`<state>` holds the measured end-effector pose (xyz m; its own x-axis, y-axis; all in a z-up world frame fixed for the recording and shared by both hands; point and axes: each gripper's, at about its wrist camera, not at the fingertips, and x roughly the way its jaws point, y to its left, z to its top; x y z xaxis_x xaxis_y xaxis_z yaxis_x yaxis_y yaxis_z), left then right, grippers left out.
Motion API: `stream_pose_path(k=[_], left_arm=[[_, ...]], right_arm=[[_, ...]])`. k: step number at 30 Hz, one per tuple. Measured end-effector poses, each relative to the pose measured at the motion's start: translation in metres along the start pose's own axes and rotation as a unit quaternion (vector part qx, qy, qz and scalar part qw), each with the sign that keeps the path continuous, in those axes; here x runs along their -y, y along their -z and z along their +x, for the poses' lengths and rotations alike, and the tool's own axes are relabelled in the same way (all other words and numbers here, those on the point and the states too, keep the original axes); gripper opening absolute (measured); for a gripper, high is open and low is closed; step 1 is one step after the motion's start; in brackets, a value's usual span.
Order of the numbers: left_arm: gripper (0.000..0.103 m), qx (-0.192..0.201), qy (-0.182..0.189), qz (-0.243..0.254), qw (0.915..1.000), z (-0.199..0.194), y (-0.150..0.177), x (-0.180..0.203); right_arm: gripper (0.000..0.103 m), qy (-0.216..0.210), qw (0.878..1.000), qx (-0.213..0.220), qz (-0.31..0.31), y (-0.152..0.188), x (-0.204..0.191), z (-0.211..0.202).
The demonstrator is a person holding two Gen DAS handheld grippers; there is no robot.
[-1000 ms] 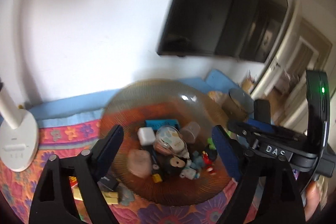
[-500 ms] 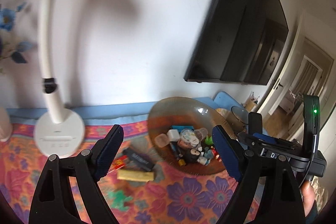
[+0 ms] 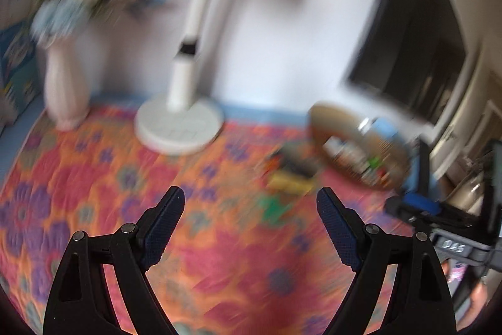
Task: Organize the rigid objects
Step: 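Withdraw both tools from the bowl back over the remaining items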
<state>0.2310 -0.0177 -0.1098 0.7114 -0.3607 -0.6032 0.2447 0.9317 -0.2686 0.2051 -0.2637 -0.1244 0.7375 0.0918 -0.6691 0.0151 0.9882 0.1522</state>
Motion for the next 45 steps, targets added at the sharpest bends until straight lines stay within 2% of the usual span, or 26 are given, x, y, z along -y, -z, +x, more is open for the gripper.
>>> stream_pose_path(k=[4,6,8,9,12,16,21,24,26,28,31,33,36,38,40,41,43,45], left_arm=[[0.085,-0.013,-0.027,-0.026,0.9992,0.016,0.037,-0.029],[0.085,-0.03,-0.029,-0.042,0.9983,0.024,0.044,-0.038],[0.085,-0.016,-0.025,-0.039,0.9988,0.02,0.044,-0.039],[0.086,-0.006,-0.031,-0.031,0.999,0.017,0.046,-0.037],[0.086,-0.005,-0.041,0.007,0.9991,0.017,0.051,-0.021],[0.09,-0.011,-0.052,0.07,0.9962,0.021,0.054,0.003],[0.09,-0.016,-0.063,0.102,0.9926,0.022,0.058,0.015],[0.09,-0.017,-0.058,0.11,0.992,0.021,0.058,0.017],[0.09,-0.039,-0.053,0.114,0.9913,0.026,0.056,0.02],[0.09,-0.07,-0.03,0.111,0.9909,0.032,0.047,0.028],[0.09,-0.083,-0.007,0.128,0.9882,0.038,0.034,0.044],[0.09,-0.081,-0.007,0.146,0.9859,0.047,0.028,0.054],[0.089,-0.103,-0.018,0.153,0.9827,0.075,0.023,0.056],[0.086,-0.098,-0.029,0.143,0.9843,0.086,0.021,0.053],[0.085,-0.1,-0.02,0.126,0.9868,0.094,0.018,0.05],[0.085,-0.101,-0.012,0.12,0.9876,0.097,0.018,0.048],[0.085,-0.102,-0.007,0.122,0.9872,0.101,0.019,0.049],[0.077,-0.109,-0.013,0.132,0.9851,0.106,0.022,0.053]], right_arm=[[0.073,0.029,0.998,-0.017,-0.046,0.032,-0.018,0.035],[0.073,0.019,0.998,-0.028,-0.052,0.043,-0.02,0.046],[0.073,0.013,0.998,-0.028,-0.055,0.049,-0.021,0.053],[0.073,0.012,0.998,-0.03,-0.053,0.053,-0.02,0.056],[0.073,0.021,0.997,-0.058,-0.042,0.059,-0.017,0.069],[0.075,0.009,0.998,-0.049,-0.035,0.057,-0.012,0.068],[0.075,-0.009,0.998,-0.058,-0.011,0.056,-0.002,0.07],[0.075,-0.026,0.997,-0.074,0.026,0.051,0.01,0.073],[0.075,-0.051,0.992,-0.091,0.07,0.041,0.024,0.07],[0.075,-0.07,0.987,-0.111,0.092,0.027,0.031,0.073],[0.075,-0.088,0.985,-0.122,0.084,0.007,0.026,0.084],[0.075,-0.069,0.988,-0.118,0.073,-0.003,0.021,0.094],[0.075,-0.059,0.99,-0.111,0.069,-0.013,0.016,0.111],[0.075,-0.068,0.989,-0.11,0.076,-0.017,0.016,0.122],[0.074,-0.064,0.988,-0.113,0.082,-0.02,0.017,0.135],[0.071,-0.063,0.988,-0.114,0.082,-0.021,0.019,0.14],[0.069,-0.064,0.99,-0.105,0.074,-0.023,0.019,0.146],[0.069,-0.062,0.992,-0.093,0.063,-0.026,0.017,0.149]])
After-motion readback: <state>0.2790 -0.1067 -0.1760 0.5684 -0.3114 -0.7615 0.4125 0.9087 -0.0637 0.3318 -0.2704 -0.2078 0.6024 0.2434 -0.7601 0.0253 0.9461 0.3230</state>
